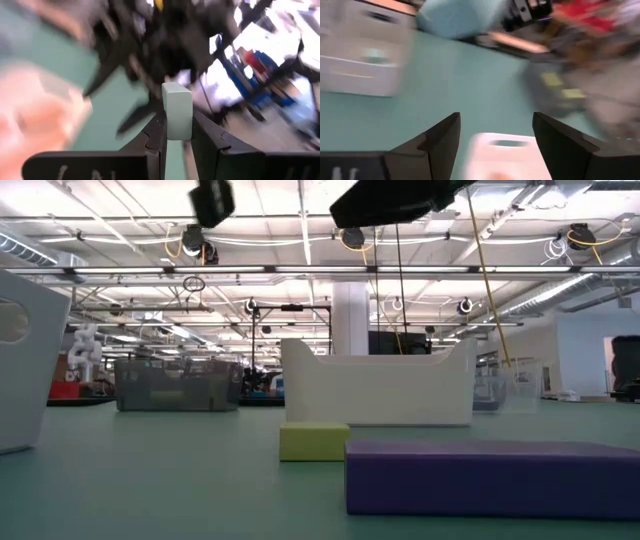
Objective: Sort & place blocks by color
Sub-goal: Put the blue block into the gray bin
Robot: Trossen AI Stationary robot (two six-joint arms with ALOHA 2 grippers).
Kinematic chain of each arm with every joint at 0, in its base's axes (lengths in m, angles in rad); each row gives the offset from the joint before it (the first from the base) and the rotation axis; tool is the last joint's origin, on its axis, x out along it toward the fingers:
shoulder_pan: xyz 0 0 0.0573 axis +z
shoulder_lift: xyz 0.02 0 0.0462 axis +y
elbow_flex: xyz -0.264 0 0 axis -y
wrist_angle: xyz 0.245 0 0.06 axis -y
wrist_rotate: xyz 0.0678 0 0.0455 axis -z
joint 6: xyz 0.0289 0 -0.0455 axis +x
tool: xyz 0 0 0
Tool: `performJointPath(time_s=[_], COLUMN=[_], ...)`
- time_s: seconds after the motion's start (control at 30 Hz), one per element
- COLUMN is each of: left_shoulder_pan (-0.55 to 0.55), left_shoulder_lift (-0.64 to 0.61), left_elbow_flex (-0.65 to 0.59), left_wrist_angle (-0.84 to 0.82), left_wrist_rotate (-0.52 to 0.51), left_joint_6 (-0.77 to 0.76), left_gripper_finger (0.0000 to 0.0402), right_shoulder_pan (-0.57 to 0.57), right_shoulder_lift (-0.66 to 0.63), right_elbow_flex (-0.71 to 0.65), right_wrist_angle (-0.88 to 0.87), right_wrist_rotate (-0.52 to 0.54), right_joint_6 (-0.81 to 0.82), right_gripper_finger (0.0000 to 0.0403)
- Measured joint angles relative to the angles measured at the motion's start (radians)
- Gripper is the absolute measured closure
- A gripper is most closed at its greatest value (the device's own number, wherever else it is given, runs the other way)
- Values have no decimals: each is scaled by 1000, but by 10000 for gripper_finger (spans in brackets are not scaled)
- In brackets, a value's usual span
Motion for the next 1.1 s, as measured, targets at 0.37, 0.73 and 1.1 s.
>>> performJointPath(time_s=[0.37, 0.73, 1.1], left_shoulder_pan=[-276, -580, -615], left_shoulder_lift=[0, 0, 0], left_elbow_flex=[0, 0, 0], left_wrist_angle=[-490, -821, -837], left_wrist_rotate=[112, 107, 99], left_joint_6=[-657, -1195, -1240], left_gripper_finger=[341, 341, 248], right_shoulder_pan=[-15, 56, 172], right_shoulder_lift=[0, 0, 58], right_elbow_flex=[0, 0, 0], right_wrist_angle=[-124, -179, -153], right_wrist_rotate=[-494, -608, -413], right_joint_6=[328, 592, 636], right_gripper_finger=[161, 161, 161])
